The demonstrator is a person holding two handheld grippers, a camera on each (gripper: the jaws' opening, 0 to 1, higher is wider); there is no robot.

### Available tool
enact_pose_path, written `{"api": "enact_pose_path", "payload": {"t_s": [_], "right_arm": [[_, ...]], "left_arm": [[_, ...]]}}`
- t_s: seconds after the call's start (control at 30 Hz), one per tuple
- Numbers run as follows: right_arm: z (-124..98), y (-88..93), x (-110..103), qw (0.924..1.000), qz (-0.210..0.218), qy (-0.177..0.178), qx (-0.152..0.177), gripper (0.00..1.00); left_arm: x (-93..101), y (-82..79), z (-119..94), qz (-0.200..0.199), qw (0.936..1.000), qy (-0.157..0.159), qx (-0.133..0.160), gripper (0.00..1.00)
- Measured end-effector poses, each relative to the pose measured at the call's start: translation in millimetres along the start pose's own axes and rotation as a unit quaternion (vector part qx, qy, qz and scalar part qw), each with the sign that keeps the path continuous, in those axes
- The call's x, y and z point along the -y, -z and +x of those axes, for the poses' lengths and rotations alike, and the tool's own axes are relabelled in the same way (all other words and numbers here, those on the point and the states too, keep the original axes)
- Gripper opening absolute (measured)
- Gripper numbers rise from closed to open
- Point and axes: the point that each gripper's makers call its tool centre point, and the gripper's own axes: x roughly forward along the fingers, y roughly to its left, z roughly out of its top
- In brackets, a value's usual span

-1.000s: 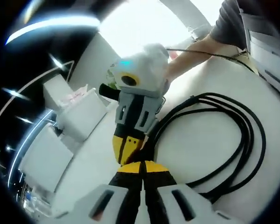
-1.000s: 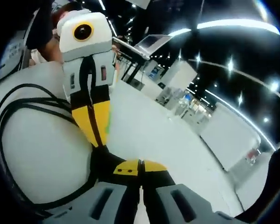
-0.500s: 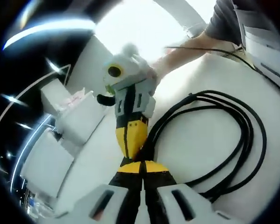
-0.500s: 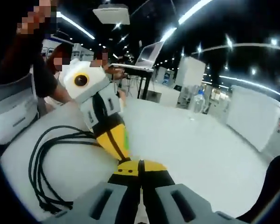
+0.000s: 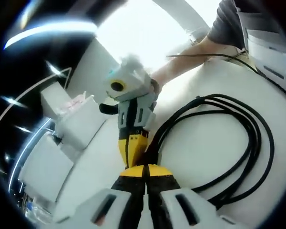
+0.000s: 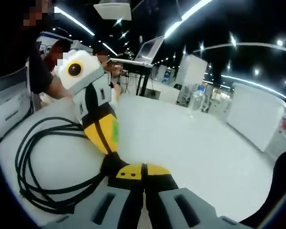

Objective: Coil the Type-C to USB data cable on the desktop and secure it with Velcro straps.

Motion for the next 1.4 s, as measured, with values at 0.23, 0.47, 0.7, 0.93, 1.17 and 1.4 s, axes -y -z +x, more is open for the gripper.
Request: {"api": "enact_pose_path", "payload": {"t_s": [0.23,0.47,0.7,0.93,1.17,1.4], "right_arm": [[-21,-36.7,-3,0.9787,0.166,-0.023,0.119,0.01],[-16,-18.7,-54,0.9848,0.135,-0.099,0.048,0.18],[-11,-15.2,-52,0.9898,0.113,-0.085,0.022,0.19],[-5,-11.5,-49,0.9934,0.094,-0.064,-0.011,0.13],[-1,-13.3,-49,0.9960,0.059,-0.059,-0.032,0.08],[7,-23.4,-47,0.9957,0.037,-0.066,-0.053,0.05]], "left_arm": [[-1.3,-0.3,0,0.004,1.0000,-0.007,-0.003,0.02],[-50.1,-20.0,-24,-0.110,0.9858,-0.099,0.080,0.02],[-133.6,-13.3,-95,-0.251,0.9009,-0.288,0.207,0.10],[-155.0,10.2,-118,-0.248,0.8813,-0.362,0.175,0.21],[-167.4,16.7,-130,-0.231,0.8708,-0.403,0.160,0.31],[-179.0,20.5,-151,-0.202,0.8570,-0.453,0.140,0.40]]}}
